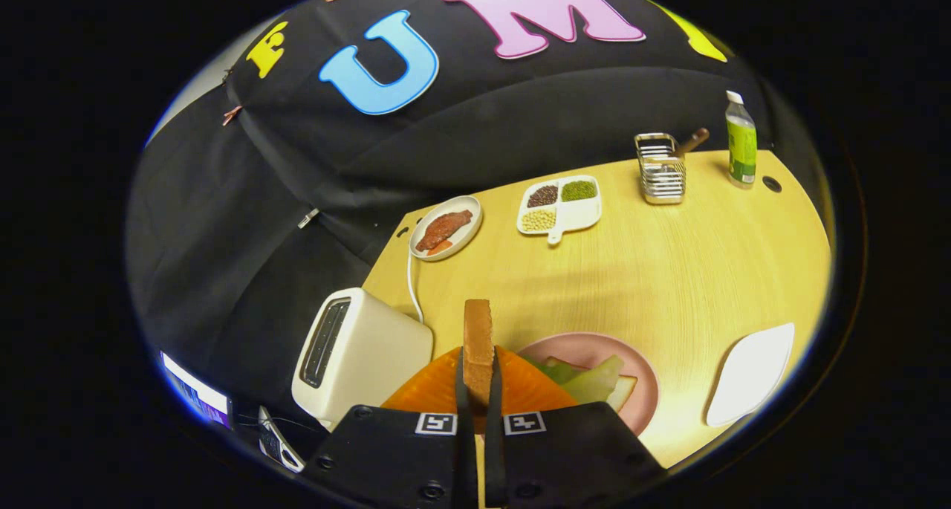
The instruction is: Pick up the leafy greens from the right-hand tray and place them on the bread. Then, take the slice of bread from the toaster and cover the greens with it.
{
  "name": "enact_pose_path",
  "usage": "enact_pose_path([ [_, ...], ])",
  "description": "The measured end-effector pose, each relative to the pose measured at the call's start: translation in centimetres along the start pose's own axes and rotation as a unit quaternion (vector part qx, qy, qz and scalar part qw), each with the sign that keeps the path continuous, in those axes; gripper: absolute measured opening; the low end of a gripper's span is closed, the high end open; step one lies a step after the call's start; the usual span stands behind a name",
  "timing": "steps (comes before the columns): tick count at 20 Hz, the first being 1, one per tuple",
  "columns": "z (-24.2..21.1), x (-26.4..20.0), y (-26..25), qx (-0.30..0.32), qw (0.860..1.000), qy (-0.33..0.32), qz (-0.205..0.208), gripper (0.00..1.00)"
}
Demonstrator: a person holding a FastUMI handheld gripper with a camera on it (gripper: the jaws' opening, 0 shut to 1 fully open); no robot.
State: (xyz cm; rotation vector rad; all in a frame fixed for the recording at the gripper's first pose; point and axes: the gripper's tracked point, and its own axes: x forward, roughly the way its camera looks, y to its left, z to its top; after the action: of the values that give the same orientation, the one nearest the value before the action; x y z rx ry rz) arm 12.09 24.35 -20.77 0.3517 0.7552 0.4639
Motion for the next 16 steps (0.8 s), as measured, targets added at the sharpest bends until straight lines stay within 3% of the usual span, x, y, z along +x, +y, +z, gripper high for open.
enact_pose_path([
  [6,-2.7,0.3,-4.4,0.061,0.997,0.024,-0.031,0.08],
  [10,-4.5,0.0,-6.9,0.086,0.993,0.035,-0.065,0.15],
  [15,-6.7,-0.8,-8.7,0.096,0.990,0.052,-0.088,0.62],
  [16,-6.6,-0.9,-9.0,0.093,0.990,0.049,-0.091,0.63],
])
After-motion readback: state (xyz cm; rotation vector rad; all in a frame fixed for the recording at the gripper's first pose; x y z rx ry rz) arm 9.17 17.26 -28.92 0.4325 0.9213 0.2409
